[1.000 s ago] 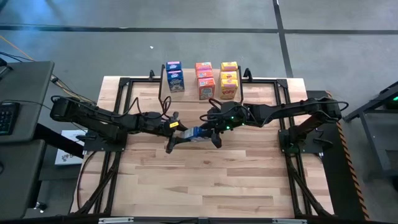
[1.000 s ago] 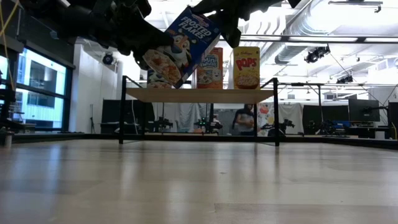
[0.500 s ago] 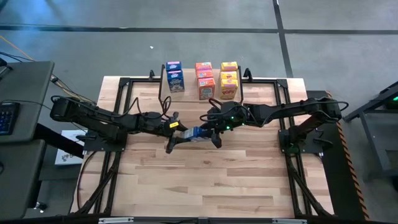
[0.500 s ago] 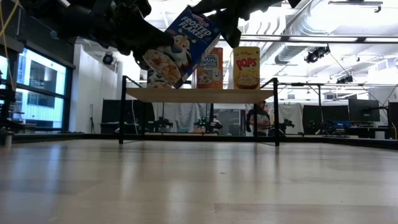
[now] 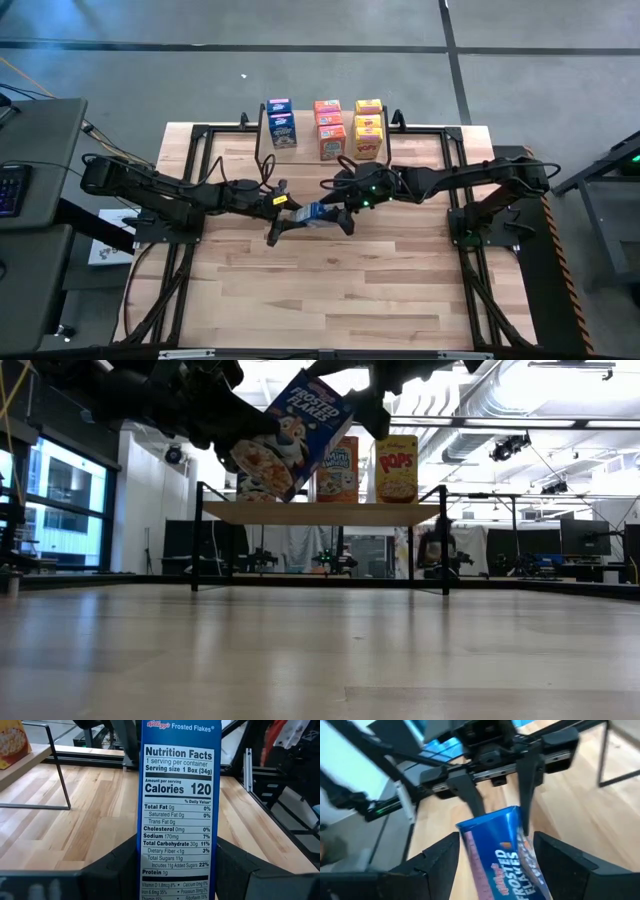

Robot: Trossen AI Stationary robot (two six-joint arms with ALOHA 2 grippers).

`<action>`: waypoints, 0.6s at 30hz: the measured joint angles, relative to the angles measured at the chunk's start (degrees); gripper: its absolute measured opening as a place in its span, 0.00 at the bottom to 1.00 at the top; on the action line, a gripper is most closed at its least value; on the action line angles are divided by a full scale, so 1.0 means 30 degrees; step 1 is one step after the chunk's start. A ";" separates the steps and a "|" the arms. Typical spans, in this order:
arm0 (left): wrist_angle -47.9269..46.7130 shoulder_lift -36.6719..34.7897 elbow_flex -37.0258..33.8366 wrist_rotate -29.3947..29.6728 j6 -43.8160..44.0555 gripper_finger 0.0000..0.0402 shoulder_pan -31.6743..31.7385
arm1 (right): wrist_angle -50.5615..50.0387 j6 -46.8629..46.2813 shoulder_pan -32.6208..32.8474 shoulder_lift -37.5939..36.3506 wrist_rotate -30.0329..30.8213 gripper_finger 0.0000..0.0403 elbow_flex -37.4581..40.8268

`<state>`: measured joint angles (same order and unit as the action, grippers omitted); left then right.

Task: Stack cereal on shelf
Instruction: Put the blue cereal box aligned with the other blue cereal boxes on the shelf

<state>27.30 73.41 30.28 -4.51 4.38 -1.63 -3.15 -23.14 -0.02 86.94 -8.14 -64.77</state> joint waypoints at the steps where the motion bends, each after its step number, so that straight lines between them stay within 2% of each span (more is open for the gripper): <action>1: 0.0002 0.0000 0.0000 -0.0007 0.0000 0.46 0.0000 | 0.0012 0.0138 -0.0020 0.0000 -0.0509 0.61 0.0000; 3: 0.0002 0.0000 0.0000 -0.0019 -0.0004 0.46 0.0021 | 0.0041 0.0425 -0.0014 0.0000 -0.1320 0.61 -0.0006; 7: 0.0024 0.0000 0.0000 -0.0095 -0.0051 0.46 0.0029 | 0.0090 0.0521 0.0002 -0.0249 -0.1583 0.62 -0.0007; 18: -0.0111 -0.1398 -0.0007 0.0764 -0.0416 0.46 0.0080 | -0.0301 0.1614 0.0028 -0.3078 -0.0343 0.62 -0.0015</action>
<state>26.97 69.21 30.26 -2.22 3.13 -1.39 -4.05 -18.30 0.07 77.70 -9.17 -64.82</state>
